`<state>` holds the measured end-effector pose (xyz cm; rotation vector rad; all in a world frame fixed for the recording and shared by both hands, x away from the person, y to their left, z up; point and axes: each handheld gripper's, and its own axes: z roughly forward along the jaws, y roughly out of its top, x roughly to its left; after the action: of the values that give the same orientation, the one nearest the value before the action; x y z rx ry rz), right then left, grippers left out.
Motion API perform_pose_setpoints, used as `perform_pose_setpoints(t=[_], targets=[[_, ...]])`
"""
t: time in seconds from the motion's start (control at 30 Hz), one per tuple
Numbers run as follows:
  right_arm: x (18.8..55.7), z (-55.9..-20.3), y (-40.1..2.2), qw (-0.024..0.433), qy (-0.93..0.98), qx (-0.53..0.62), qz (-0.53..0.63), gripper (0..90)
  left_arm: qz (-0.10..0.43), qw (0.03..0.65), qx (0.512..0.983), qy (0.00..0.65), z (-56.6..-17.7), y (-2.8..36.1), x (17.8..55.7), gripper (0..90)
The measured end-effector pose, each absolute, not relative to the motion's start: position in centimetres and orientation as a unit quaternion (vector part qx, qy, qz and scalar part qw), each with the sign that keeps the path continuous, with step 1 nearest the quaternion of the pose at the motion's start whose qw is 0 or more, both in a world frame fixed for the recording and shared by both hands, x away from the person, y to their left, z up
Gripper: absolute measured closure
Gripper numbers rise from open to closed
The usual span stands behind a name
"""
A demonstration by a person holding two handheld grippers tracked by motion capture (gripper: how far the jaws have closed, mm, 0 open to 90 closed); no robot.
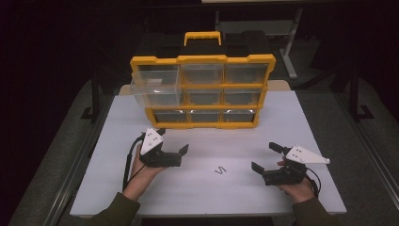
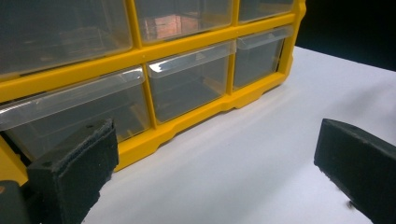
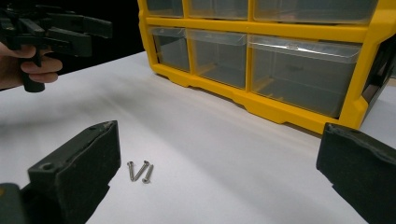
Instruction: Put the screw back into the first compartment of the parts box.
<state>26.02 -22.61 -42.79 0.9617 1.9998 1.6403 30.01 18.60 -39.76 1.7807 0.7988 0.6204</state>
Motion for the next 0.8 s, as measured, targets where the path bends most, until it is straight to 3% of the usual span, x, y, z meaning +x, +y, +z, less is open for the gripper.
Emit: perform_pose_setpoints(t=[0.8], targets=[[26.0,-42.8,-22.5,0.189,0.713,0.343,0.581,0.0,0.252,0.56,0.723,0.315,-40.5,23.8,26.9,0.0]])
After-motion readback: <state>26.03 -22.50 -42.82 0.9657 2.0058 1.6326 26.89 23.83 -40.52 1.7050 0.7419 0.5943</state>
